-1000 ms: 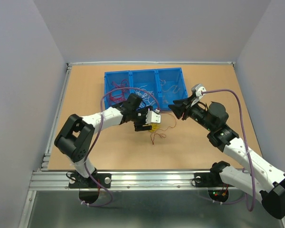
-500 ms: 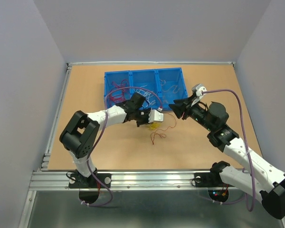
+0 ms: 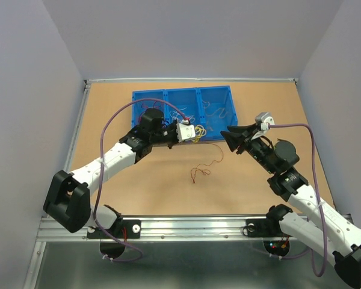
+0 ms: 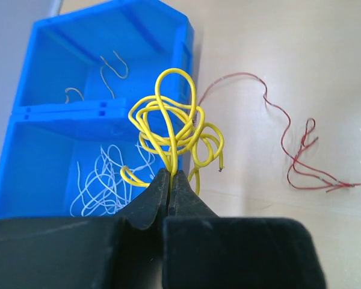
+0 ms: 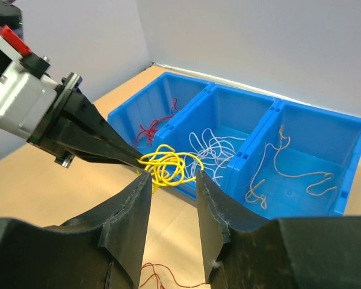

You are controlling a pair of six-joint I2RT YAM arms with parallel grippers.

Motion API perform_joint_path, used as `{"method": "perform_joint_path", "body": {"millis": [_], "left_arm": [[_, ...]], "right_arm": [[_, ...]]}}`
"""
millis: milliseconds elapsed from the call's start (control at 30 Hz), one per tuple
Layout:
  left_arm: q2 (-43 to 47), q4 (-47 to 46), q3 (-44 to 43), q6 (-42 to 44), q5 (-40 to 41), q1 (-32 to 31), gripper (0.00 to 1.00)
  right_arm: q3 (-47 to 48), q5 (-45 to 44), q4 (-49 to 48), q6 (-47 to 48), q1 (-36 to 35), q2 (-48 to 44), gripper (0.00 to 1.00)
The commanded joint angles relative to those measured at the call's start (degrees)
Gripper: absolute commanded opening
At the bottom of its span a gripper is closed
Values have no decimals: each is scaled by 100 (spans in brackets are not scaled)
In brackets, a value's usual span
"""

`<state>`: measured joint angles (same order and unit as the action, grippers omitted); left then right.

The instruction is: Untangle the cables

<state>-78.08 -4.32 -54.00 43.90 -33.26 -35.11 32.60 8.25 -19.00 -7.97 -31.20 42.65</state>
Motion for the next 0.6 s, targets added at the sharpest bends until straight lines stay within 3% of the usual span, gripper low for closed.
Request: {"method": "perform_joint_path", "body": {"millis": [0, 100, 267, 567], "left_arm": [[118, -473, -180, -661, -173, 13, 0], [-135, -500, -637, -1162, -59, 4, 0], [-909, -114, -2253, -2042, 397, -13, 0], [-3483, 1537, -5602, -2386, 1118, -66, 0]], "right_arm": [[-175, -358, -499, -21, -18, -143, 41], [-254, -561, -613, -82, -18, -257, 41], [-570, -1158, -842, -240, -18, -844, 39], [-860, -1502, -842, -328, -18, -1628, 37]]}}
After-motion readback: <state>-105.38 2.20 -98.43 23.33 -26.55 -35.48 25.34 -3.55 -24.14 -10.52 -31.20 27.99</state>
